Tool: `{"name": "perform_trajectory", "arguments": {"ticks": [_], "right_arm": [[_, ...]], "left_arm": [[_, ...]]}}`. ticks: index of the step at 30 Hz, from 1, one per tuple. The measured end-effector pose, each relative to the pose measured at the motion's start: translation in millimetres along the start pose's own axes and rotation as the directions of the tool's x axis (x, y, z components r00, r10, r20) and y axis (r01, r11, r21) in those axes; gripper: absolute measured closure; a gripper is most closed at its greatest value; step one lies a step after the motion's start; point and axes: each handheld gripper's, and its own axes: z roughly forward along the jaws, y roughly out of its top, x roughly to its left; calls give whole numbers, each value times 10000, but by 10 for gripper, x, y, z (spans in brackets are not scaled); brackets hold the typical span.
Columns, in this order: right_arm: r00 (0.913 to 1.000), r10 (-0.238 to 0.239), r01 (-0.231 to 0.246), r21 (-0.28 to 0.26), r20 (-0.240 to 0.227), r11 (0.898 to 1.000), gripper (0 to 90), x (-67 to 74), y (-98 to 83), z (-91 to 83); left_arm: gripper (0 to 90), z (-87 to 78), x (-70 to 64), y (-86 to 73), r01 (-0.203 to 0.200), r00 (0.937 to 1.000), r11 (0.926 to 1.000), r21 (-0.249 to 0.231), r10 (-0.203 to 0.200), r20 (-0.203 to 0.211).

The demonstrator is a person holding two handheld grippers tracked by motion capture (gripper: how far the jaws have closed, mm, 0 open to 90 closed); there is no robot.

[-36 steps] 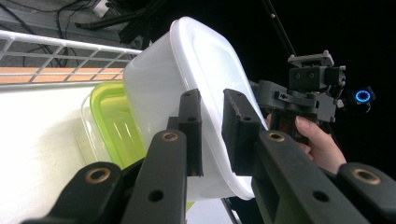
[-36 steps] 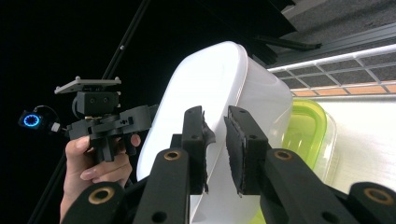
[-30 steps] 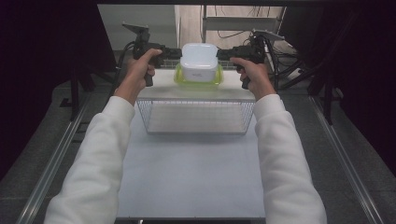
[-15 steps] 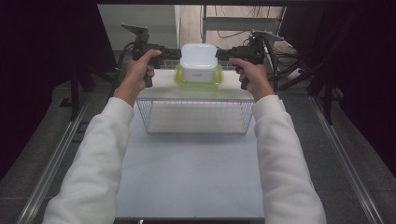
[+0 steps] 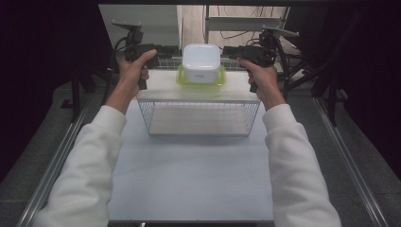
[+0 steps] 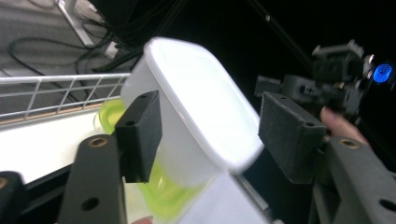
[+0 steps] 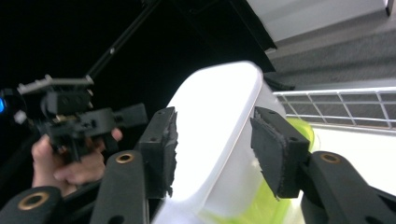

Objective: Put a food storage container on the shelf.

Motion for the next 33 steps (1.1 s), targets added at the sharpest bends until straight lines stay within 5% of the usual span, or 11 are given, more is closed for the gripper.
{"name": "perform_trajectory", "arguments": {"ticks": [2,6,16,20,23,33], "right_arm": [[9984,-564,564,62,-14,9984,467,51,-74,-93],[9813,-1920,1915,357,102,9808,437,123,-363,-342],[9328,-3563,3529,635,534,9335,369,114,-1092,-858],[9213,-3853,3801,890,517,9207,358,84,-1366,-964],[9232,-3816,3756,1030,464,9210,355,44,-1513,-1012],[9339,-3522,3395,1558,616,9276,350,-201,-1994,-1136]], "left_arm": [[369,-122,-89,-109,-581,9983,9983,45,581,-13],[339,-330,-199,-352,-1288,9916,9917,-40,1287,-120],[326,-639,-332,-1159,-2259,9729,9736,335,2272,-434],[325,-671,-340,-1424,-2531,9645,9658,563,2564,-632],[325,-679,-333,-1617,-2647,9597,9615,739,2702,-778],[328,-651,-259,-2177,-2502,9594,9582,1385,2646,-979]]}}
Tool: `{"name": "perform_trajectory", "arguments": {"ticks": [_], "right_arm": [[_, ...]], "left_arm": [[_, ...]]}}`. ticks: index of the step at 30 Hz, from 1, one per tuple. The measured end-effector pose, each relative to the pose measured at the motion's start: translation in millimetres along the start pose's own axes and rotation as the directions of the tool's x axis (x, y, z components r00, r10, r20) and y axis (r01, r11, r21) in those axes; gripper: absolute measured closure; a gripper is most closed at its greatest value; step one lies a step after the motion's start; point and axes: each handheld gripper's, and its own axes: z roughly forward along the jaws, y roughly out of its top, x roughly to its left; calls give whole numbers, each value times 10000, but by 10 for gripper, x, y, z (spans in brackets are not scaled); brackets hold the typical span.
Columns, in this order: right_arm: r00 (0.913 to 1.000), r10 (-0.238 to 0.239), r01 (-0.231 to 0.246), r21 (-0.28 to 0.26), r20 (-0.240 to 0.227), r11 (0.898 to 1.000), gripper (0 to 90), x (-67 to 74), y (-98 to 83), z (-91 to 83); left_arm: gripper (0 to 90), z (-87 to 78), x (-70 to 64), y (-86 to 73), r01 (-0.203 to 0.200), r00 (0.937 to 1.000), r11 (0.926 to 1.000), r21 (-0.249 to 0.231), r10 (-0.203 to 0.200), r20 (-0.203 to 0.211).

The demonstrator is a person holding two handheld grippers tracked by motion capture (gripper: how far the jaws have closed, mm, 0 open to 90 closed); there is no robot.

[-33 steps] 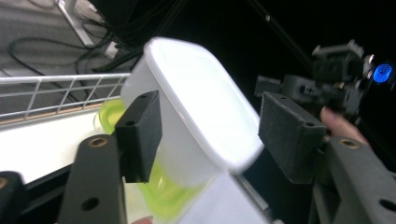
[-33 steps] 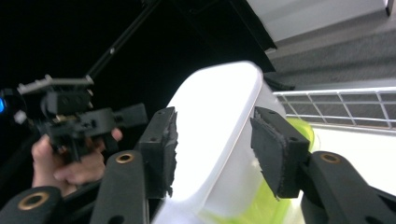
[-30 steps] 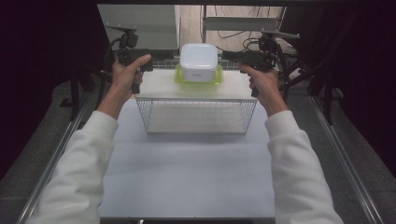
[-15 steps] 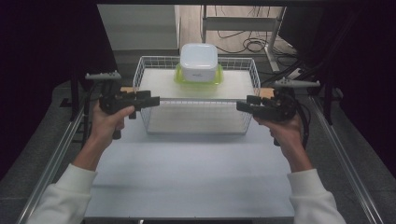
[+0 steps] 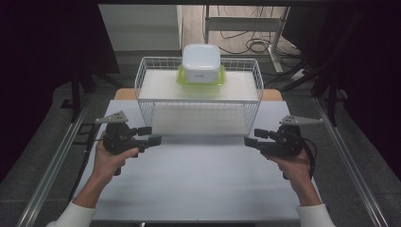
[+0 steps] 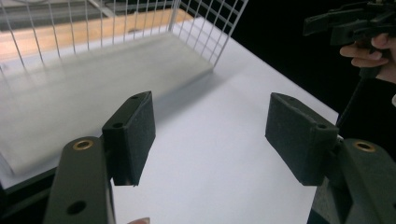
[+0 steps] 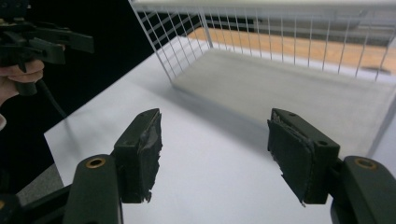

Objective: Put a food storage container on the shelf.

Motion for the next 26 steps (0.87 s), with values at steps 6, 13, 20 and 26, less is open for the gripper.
{"name": "perform_trajectory", "arguments": {"ticks": [6,13,20,26], "right_arm": [[9993,369,-368,197,-62,9991,349,-70,-323,30],[9990,434,-438,705,77,9966,347,-157,-643,129],[9989,398,-412,529,256,9977,347,-189,-710,91],[9989,389,-398,344,245,9986,302,-187,-726,82]], "left_arm": [[327,112,-32,-321,15,9999,9987,502,-7,-160],[327,221,-31,-543,94,9990,9946,1034,-48,-453],[328,248,2,-564,198,9985,9938,1095,-141,-522],[318,218,8,-557,196,9983,9948,1002,-140,-559]]}}
